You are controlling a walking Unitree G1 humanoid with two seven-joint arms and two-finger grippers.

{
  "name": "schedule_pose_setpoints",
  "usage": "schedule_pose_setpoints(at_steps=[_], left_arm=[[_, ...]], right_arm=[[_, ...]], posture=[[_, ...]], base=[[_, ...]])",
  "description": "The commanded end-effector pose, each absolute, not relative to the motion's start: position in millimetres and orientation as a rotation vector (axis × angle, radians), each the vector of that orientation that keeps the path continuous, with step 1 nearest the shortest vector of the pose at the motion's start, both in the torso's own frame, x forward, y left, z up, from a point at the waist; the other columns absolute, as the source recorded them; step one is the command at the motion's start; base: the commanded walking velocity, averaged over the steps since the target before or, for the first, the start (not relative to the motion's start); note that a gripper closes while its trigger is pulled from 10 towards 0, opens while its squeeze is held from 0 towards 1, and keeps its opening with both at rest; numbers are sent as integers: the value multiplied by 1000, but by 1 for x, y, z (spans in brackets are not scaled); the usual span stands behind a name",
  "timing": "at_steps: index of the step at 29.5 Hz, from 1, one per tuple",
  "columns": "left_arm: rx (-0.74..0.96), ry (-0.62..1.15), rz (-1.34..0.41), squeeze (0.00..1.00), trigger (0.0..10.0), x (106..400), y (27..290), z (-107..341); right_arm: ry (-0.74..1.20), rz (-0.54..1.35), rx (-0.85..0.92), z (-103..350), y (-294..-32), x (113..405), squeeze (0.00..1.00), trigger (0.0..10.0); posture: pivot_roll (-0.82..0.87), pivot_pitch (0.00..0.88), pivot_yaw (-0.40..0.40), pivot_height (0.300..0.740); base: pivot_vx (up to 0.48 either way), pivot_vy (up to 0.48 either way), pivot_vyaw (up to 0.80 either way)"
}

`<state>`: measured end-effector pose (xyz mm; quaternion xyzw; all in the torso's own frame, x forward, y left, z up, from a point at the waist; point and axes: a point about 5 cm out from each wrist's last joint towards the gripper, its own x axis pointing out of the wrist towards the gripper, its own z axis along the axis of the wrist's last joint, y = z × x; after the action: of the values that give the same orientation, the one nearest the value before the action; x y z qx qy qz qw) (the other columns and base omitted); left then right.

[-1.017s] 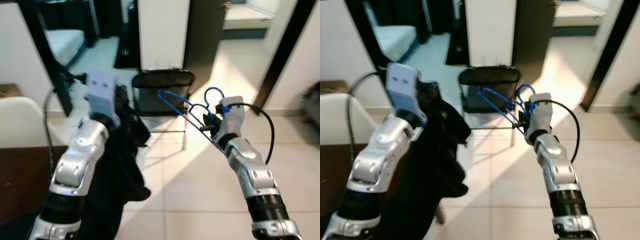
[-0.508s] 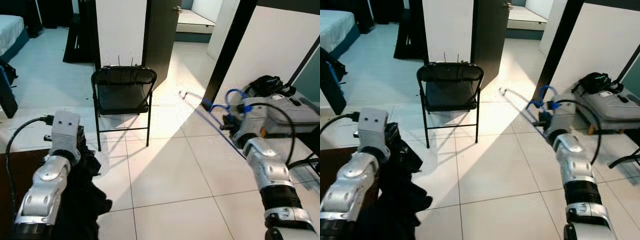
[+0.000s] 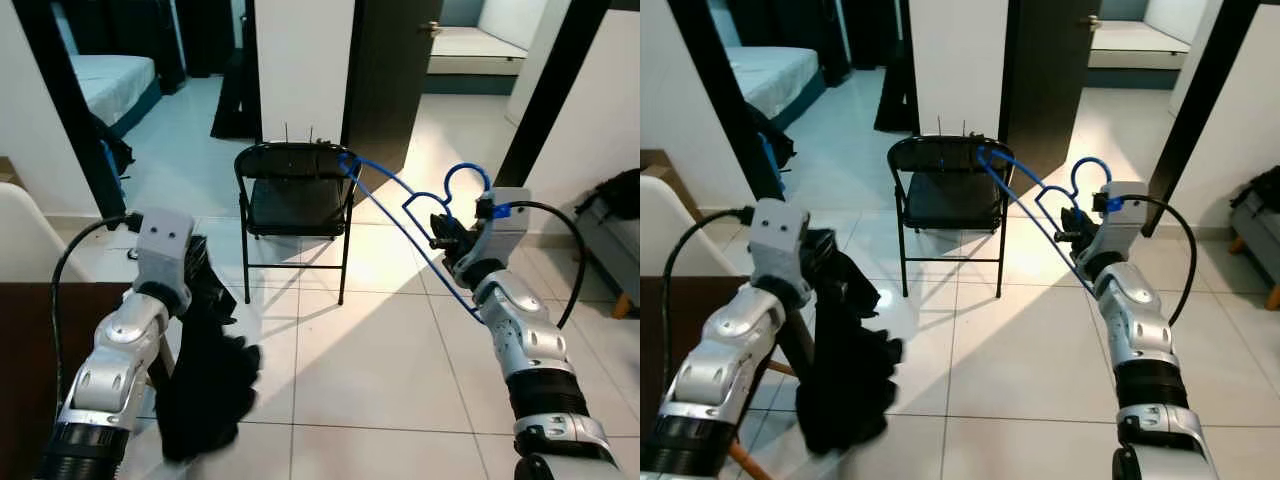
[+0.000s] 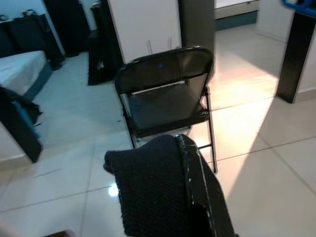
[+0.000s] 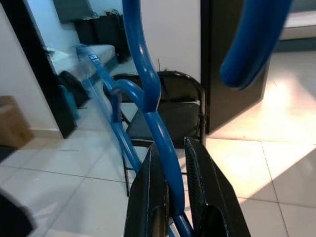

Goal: Hang hanger

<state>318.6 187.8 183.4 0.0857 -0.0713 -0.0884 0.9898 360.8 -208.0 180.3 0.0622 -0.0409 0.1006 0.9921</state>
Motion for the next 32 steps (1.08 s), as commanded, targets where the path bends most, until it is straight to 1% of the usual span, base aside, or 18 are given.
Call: schedule_pose_setpoints(at_steps=[1,3,4,5,6,8,9,10,11,12,13,14,16,17,19,24,31,32], left_arm=[[186,-236,-309,0,10000,323,171,208],[186,-236,-309,0,10000,323,171,208],[204,-259,-362,0,10000,324,165,216],[204,-259,-362,0,10000,324,165,216],[224,-279,-429,0,10000,326,160,223],[268,-259,-497,0,10000,334,158,221],[268,-259,-497,0,10000,334,158,221],[212,-195,-450,0,10000,345,171,200],[212,-195,-450,0,10000,345,171,200],[173,-161,-408,0,10000,349,180,189],[173,-161,-408,0,10000,349,180,189],[158,-99,-337,0,10000,354,187,176],[85,-131,-320,0,10000,359,183,177],[85,-131,-320,0,10000,359,183,177],[140,-135,-351,0,10000,359,173,174],[176,-133,-409,0,10000,355,164,168],[184,-141,-410,0,10000,358,168,163],[223,-163,-423,0,10000,359,171,170]], right_arm=[[-98,205,145,183,-219,357,0,10000],[-98,205,145,183,-219,357,0,10000],[-95,212,152,184,-220,357,0,10000],[-95,212,152,184,-220,357,0,10000],[-83,220,161,182,-219,357,0,10000],[-68,223,168,181,-218,358,0,10000],[-68,223,168,181,-218,358,0,10000],[-63,224,188,182,-216,360,0,10000],[-63,224,188,182,-216,360,0,10000],[-61,227,195,182,-215,360,0,10000],[-61,227,195,182,-215,360,0,10000],[-57,230,199,182,-214,361,0,10000],[-45,230,214,181,-214,362,0,10000],[-45,230,214,181,-214,362,0,10000],[-36,225,220,180,-216,362,0,10000],[-30,224,220,179,-219,360,0,10000],[-24,262,235,178,-215,359,0,10000],[-8,332,231,178,-208,357,0,10000]], posture=[[-11,0,-26,740],[-11,0,-26,740],[-8,0,-26,740],[-8,0,-26,740],[-8,0,-26,740],[-15,0,-25,740],[-15,0,-25,740],[-24,3,-27,740],[-24,3,-27,740],[-31,8,-25,740],[-31,8,-25,740],[-39,14,-24,740],[-49,21,-23,740],[-49,21,-23,740],[-61,27,-16,740],[-59,38,-18,740],[-58,41,-13,740],[-61,35,-11,740]], base=[[0,-465,0],[0,-465,0],[0,-461,0],[0,-461,0],[0,-458,-463],[0,0,-800],[0,0,-800],[0,0,-800],[0,0,-800],[0,0,-800],[0,0,-800],[0,0,-800],[0,0,-800],[0,0,-800],[0,0,-800],[0,0,-800],[0,0,-800],[0,0,-800]])
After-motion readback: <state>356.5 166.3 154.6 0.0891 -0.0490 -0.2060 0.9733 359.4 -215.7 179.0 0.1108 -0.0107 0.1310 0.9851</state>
